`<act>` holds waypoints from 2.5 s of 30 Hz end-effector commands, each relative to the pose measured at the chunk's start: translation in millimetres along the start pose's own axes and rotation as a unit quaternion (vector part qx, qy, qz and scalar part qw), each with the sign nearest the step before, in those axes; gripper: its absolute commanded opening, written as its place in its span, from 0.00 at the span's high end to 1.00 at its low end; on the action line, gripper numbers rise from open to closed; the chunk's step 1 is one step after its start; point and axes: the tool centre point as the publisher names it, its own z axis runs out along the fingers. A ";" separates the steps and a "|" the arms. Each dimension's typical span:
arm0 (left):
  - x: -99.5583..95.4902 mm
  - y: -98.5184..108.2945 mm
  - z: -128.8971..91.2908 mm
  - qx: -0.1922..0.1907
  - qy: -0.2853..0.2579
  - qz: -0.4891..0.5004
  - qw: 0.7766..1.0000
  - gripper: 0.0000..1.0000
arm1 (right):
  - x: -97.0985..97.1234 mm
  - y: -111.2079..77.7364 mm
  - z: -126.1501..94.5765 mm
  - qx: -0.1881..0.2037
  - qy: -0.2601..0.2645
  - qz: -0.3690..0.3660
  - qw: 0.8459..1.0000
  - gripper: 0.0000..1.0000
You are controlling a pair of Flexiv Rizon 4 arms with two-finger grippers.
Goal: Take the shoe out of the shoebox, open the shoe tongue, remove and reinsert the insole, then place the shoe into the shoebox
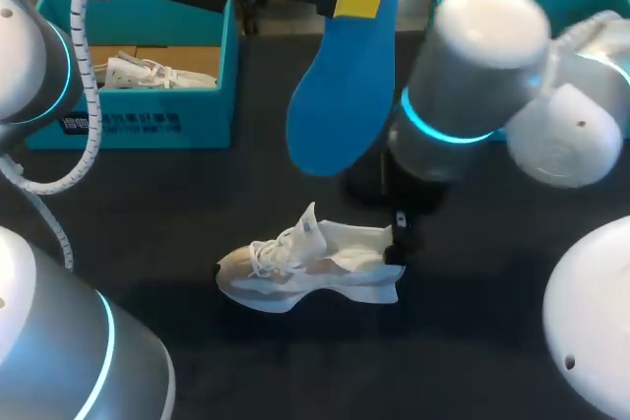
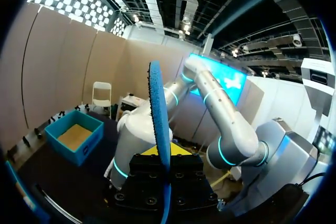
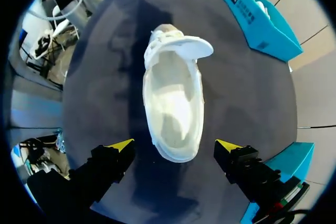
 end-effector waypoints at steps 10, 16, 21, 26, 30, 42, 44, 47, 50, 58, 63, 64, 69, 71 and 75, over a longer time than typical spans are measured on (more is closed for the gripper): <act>-0.4 0.0 0.5 0.000 0.000 0.000 1.000 1.00 | 0.2 11.0 9.3 0.100 0.001 -0.008 0.995 0.00; -0.4 0.0 0.5 0.000 0.000 0.000 1.000 1.00 | -0.7 12.3 10.0 0.098 0.002 -0.011 0.995 0.00; -0.4 0.0 0.5 0.000 0.000 0.000 1.000 1.00 | -6.6 18.3 7.9 0.097 -0.001 -0.022 0.995 0.00; -0.4 0.0 0.5 0.000 0.000 0.000 1.000 1.00 | -15.1 25.2 6.9 0.100 0.000 -0.035 0.994 0.00; -0.4 0.0 0.5 0.000 0.000 0.000 1.000 1.00 | -21.3 29.4 6.9 0.100 0.001 -0.044 0.994 0.00; -0.4 0.0 0.5 0.000 0.000 0.000 1.000 1.00 | -22.8 28.5 8.4 0.099 0.003 -0.047 0.994 0.00; 0.2 -5.3 -2.7 0.011 0.003 0.007 1.000 1.00 | -23.3 28.3 7.5 0.099 0.003 -0.047 0.994 0.00; 2.3 -14.4 -9.1 0.023 0.006 0.017 1.000 1.00 | -24.2 28.6 6.5 0.099 0.001 -0.047 0.994 0.00; 3.7 -22.3 -18.3 0.037 0.010 0.019 0.999 1.00 | -25.9 29.0 7.0 0.098 0.001 -0.048 0.994 0.00; 3.5 -29.5 -36.4 0.046 -0.011 0.028 0.998 1.00 | -35.5 35.0 8.1 0.095 0.000 -0.059 0.994 0.00; 3.2 -30.6 -43.4 0.049 -0.022 0.031 0.998 1.00 | -41.5 39.1 8.5 0.094 -0.002 -0.064 0.994 0.00; 2.8 -30.8 -44.7 0.050 -0.024 0.031 0.998 1.00 | -42.5 39.7 9.1 0.093 -0.003 -0.065 0.994 0.00; 1.6 -32.8 -53.3 0.059 -0.032 0.030 0.997 1.00 | -49.3 41.5 14.8 0.091 -0.003 -0.068 0.993 0.00; 0.7 -33.6 -57.0 0.062 -0.036 0.028 0.997 1.00 | -52.6 42.7 17.9 0.091 -0.002 -0.070 0.993 0.00; -1.6 -34.6 -63.2 0.064 -0.050 0.027 0.996 1.00 | -58.4 46.1 23.6 0.090 0.000 -0.072 0.993 0.00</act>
